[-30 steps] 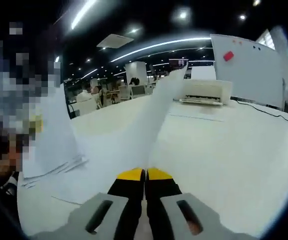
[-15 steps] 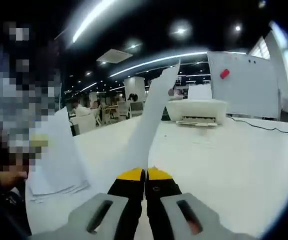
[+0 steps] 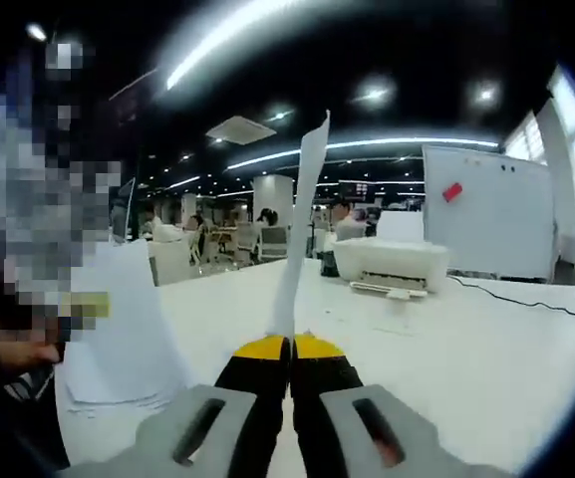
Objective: Organize the stack of printing papers by aligning and flattening the scattered papers on the table
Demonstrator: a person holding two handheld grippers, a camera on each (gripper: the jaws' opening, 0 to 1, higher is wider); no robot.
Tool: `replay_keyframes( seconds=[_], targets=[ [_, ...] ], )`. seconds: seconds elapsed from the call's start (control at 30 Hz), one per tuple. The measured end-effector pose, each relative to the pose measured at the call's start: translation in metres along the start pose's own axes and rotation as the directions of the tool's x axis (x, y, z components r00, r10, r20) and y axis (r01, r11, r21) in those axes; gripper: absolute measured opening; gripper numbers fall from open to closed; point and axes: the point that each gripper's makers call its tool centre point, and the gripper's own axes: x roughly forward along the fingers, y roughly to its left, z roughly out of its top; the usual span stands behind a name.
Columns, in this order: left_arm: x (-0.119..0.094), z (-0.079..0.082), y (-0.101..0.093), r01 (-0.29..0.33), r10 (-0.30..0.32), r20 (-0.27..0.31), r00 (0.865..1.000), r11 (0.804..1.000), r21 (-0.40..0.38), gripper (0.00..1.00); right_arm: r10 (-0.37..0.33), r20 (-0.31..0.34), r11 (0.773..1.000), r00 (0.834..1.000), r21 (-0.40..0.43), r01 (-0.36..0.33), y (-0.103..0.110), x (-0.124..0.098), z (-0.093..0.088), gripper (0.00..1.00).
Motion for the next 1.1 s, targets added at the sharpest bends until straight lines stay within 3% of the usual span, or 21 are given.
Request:
replay_keyframes(
  seconds=[0.43,0.77,1.1],
  targets=[
    [0.000,-0.001,0.000,0.000,0.000,-0.006,1.000,1.000,0.001,0.08,0.027,0.084,0.997,0.996,-0.070,-0.021,0.019,-0.020,0.047,0.00],
    [0.000,-0.001,0.000,0.000,0.001,-0.006,1.000,1.000,0.001,0.08,0.089,0.146,0.995,0.985,-0.067,-0.080,0.040,-0.035,0.077,0.00],
    [0.000,-0.001,-0.001,0.001,-0.001,-0.005,1.000,1.000,0.000,0.08,0.179,0.181,0.984,0.967,-0.023,-0.177,0.059,-0.049,0.096,0.00]
  ],
)
